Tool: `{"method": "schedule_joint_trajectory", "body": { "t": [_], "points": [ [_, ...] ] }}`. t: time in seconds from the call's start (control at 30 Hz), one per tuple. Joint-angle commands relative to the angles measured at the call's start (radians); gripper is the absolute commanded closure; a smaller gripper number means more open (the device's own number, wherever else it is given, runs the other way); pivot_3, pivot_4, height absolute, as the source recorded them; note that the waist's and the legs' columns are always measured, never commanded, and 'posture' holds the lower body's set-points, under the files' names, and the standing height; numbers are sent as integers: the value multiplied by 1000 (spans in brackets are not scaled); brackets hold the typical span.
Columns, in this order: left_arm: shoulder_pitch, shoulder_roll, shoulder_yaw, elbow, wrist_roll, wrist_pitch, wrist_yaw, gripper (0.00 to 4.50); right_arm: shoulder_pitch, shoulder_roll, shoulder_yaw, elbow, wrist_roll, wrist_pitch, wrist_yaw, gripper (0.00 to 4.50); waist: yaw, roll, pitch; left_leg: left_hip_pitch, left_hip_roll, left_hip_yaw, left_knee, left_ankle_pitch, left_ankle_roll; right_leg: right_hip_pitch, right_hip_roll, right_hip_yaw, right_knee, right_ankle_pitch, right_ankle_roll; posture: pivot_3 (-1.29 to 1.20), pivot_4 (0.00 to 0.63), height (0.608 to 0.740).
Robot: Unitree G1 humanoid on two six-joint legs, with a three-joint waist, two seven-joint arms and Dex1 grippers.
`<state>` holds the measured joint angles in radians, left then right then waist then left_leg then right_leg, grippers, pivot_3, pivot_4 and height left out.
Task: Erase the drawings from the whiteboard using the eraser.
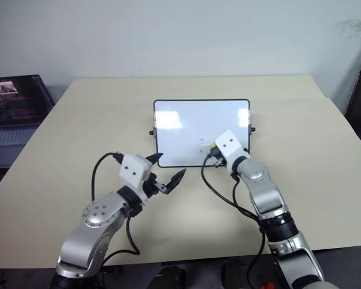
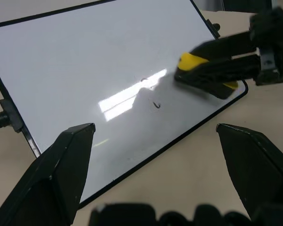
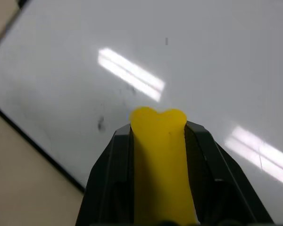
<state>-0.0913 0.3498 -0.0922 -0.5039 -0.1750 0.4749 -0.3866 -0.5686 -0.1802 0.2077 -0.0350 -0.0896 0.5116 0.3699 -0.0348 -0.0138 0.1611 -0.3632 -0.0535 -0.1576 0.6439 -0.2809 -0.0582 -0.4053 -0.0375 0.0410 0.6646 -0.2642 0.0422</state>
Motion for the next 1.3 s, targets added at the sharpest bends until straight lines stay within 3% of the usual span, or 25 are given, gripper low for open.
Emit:
{"method": "schedule_joint_trajectory", "body": {
  "t": [0.03,0.2,0.5,1.3],
  "points": [
    [-7,4,4,-23,-3,-5,-6,0,-58,36,-3,-22,17,-46,-11,3356,2,0,0,0,0,0,0,0,0,0,0,0,0,0,0,0,150,740],
    [-4,4,2,-25,-1,-1,-3,0,-135,69,26,113,-15,-106,-26,3356,3,0,0,-1,-1,0,-1,0,-1,-1,-1,0,-2,0,0,0,150,740],
    [17,1,12,-48,-1,10,10,0,-213,13,102,323,-131,-126,-29,3356,2,0,0,-1,-1,0,-1,0,0,-1,0,0,-1,0,0,0,150,740],
    [8,-4,5,-33,-3,-2,2,0,-2,-26,113,65,-157,49,15,3356,3,0,0,0,-1,-1,0,-1,0,0,0,0,-1,0,0,0,150,740]
  ]
}}
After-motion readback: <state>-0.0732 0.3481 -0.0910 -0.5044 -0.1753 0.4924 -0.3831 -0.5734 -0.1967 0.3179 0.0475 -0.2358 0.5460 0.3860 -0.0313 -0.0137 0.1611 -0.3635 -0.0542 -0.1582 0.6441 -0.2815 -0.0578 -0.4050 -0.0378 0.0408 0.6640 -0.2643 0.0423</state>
